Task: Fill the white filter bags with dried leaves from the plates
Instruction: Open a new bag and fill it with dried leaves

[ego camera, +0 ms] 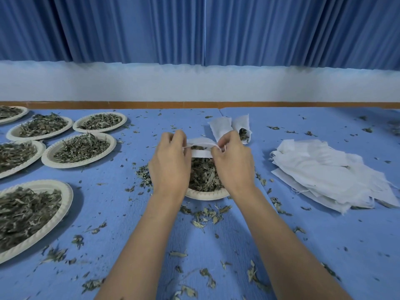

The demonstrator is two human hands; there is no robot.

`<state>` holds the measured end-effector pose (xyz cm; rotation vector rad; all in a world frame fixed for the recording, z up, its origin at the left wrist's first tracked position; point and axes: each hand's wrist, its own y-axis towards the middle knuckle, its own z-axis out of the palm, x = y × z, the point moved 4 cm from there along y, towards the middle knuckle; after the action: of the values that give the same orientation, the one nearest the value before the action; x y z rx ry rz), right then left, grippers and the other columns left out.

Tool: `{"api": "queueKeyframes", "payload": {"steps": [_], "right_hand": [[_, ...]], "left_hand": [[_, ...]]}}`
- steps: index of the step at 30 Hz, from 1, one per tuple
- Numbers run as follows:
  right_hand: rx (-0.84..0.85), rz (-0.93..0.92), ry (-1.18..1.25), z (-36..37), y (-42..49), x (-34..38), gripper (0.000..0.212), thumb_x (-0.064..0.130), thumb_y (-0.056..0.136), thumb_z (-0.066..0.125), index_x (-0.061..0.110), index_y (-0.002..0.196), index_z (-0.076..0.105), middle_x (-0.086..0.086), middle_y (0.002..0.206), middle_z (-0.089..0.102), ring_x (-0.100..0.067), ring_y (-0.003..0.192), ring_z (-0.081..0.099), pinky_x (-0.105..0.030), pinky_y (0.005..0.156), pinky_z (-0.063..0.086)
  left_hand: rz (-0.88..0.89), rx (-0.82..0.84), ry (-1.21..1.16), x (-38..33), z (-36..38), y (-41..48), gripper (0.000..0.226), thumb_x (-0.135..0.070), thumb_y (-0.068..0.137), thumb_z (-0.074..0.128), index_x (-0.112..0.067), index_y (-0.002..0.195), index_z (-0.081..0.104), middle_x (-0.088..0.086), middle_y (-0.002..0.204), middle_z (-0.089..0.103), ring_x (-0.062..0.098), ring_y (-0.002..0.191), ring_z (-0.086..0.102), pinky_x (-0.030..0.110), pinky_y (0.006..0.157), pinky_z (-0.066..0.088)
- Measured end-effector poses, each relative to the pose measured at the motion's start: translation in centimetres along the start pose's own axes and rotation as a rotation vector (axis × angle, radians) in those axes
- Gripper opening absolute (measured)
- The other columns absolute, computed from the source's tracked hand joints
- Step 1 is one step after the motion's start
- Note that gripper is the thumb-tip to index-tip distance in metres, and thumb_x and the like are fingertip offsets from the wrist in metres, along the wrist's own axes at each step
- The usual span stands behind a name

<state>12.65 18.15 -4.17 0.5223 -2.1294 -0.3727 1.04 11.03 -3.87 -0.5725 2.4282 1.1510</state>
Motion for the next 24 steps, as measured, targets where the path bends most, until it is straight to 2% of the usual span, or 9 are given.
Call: {"api": "queueKeyframes", "payload": {"steps": [4,6,9,11,13,15,19,22,24], "right_hand": [[0.308,0.063,0.360,0.6,0.4,-0.3,0.016,0.034,0.082,0.068,0.027,0.090,0.056,0.011,0.094,0.060,0.003,0.080,0.057,-0.014,0.062,0.043],[0.386,0.046,0.257,0.5,0.7,-0.7,0.022,0.032,0.082,0.065,0.030,0.102,0.057,0.013,0.111,0.059,0.005,0.084,0.056,-0.018,0.064,0.042],[0.515,-0.002,-0.141,0.3,1.0,-1.5,0.054,0.041,0.078,0.067,0.027,0.127,0.048,0.005,0.128,0.053,-0.008,0.089,0.047,-0.027,0.068,0.037],[0.595,-0.030,-0.221,0.2,0.8,-1.5,0.064,0.050,0.072,0.072,0.030,0.129,0.049,0.004,0.128,0.055,-0.010,0.094,0.047,-0.023,0.067,0.037],[0.660,-0.036,-0.259,0.2,0.5,-1.3,0.064,0.052,0.067,0.076,0.035,0.126,0.055,0.004,0.130,0.056,-0.012,0.106,0.052,-0.021,0.073,0.039],[0.671,-0.050,-0.339,0.2,0.2,-1.2,0.062,0.046,0.067,0.079,0.034,0.123,0.059,0.001,0.131,0.056,-0.016,0.114,0.053,-0.023,0.081,0.041],[0.649,-0.070,-0.335,0.7,0.0,-0.8,0.046,0.028,0.073,0.079,0.024,0.117,0.066,-0.004,0.123,0.061,-0.018,0.109,0.057,-0.029,0.088,0.047],[0.598,-0.097,-0.333,1.1,0.0,-0.6,0.036,0.016,0.077,0.076,0.018,0.112,0.069,-0.006,0.118,0.065,-0.018,0.107,0.059,-0.032,0.091,0.050],[0.539,-0.107,-0.323,1.0,0.2,-0.7,0.031,0.011,0.079,0.072,0.016,0.110,0.070,-0.007,0.114,0.068,-0.017,0.097,0.062,-0.029,0.082,0.052]], "left_hand": [[-0.109,-0.044,-0.206,0.7,0.1,0.6,0.012,-0.013,0.088,0.061,-0.007,0.097,0.067,0.006,0.094,0.065,0.013,0.072,0.054,0.015,0.064,0.034],[-0.162,-0.056,-0.237,0.8,0.0,0.7,0.016,-0.009,0.088,0.058,-0.008,0.100,0.069,0.007,0.095,0.068,0.015,0.075,0.058,0.017,0.067,0.039],[-0.304,-0.096,-0.414,1.4,-0.3,0.8,0.019,-0.008,0.090,0.054,-0.012,0.101,0.069,0.004,0.098,0.066,0.019,0.072,0.067,0.030,0.068,0.054],[-0.389,-0.119,-0.549,1.8,-0.3,0.9,0.021,-0.008,0.091,0.052,-0.014,0.101,0.069,0.001,0.098,0.063,0.021,0.072,0.069,0.032,0.068,0.057],[-0.436,-0.132,-0.627,2.1,-0.2,0.9,0.022,-0.007,0.091,0.051,-0.017,0.098,0.070,0.003,0.104,0.064,0.023,0.079,0.069,0.030,0.069,0.058],[-0.465,-0.146,-0.693,2.1,-0.2,0.8,0.022,-0.008,0.091,0.052,-0.022,0.093,0.069,0.006,0.109,0.063,0.017,0.076,0.070,0.023,0.066,0.058],[-0.536,-0.121,-0.773,2.0,0.2,0.6,0.013,-0.014,0.089,0.060,-0.023,0.084,0.068,0.005,0.101,0.067,0.006,0.065,0.069,0.029,0.067,0.059],[-0.542,-0.092,-0.695,2.0,0.5,0.5,0.010,-0.025,0.086,0.065,-0.023,0.075,0.068,-0.002,0.083,0.069,0.006,0.062,0.067,0.025,0.065,0.057],[-0.466,-0.071,-0.500,1.8,0.2,0.6,0.015,-0.034,0.084,0.065,-0.022,0.076,0.068,-0.013,0.071,0.064,0.003,0.062,0.060,0.016,0.056,0.047]]}}
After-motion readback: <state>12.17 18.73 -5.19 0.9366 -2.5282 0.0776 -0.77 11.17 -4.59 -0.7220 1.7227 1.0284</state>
